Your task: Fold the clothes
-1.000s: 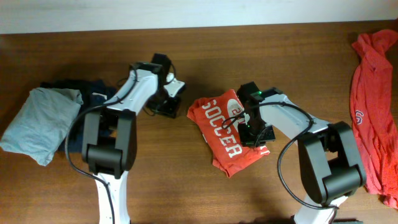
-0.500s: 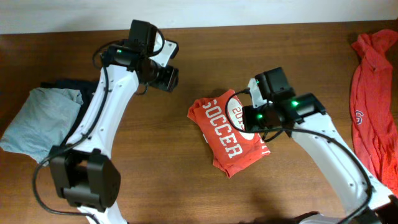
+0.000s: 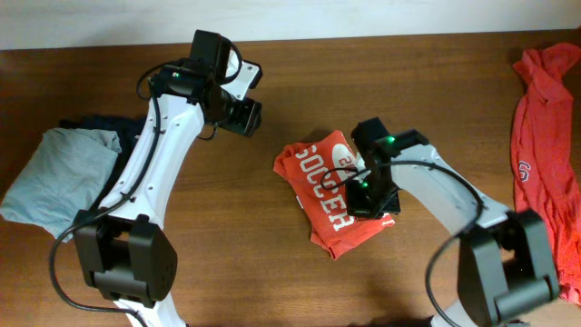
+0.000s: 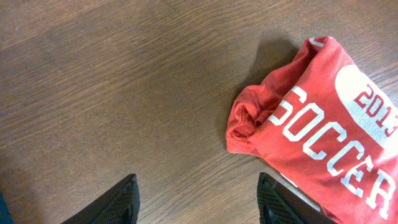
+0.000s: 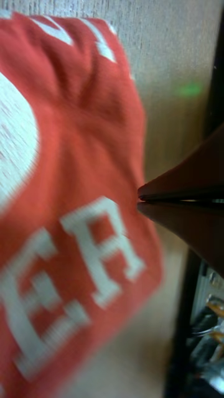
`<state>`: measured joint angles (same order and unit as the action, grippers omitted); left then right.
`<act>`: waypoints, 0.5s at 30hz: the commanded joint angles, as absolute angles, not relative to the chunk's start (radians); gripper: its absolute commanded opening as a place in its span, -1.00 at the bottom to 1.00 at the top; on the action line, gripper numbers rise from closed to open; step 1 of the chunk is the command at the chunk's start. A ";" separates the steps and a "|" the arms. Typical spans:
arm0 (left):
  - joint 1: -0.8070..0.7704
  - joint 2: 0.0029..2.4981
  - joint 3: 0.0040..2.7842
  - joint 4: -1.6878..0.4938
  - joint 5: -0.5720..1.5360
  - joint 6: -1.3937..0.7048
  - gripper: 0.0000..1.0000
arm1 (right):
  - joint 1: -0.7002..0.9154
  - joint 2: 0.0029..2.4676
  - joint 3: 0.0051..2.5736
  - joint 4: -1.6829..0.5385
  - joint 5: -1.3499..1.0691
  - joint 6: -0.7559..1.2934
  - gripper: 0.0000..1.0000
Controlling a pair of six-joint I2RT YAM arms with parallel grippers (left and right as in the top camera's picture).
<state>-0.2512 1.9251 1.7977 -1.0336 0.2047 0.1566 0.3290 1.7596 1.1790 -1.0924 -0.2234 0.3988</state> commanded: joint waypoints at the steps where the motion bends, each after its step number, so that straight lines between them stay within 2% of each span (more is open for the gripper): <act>1: -0.249 1.932 1.796 -1.040 0.205 0.170 0.21 | 0.334 1.817 1.176 -1.089 -0.117 0.481 -0.92; 7: -0.248 1.932 1.796 -1.044 0.205 0.170 0.21 | 0.309 1.952 1.176 -1.085 -0.004 0.480 -0.92; 15: -0.248 1.932 1.796 -1.047 0.205 0.170 0.21 | 0.214 1.995 1.205 -1.039 0.331 0.510 -0.92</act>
<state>-0.2512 1.9255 1.7977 -1.0462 0.2047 0.1566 0.2657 1.9381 1.1961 -1.0912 0.0486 0.4793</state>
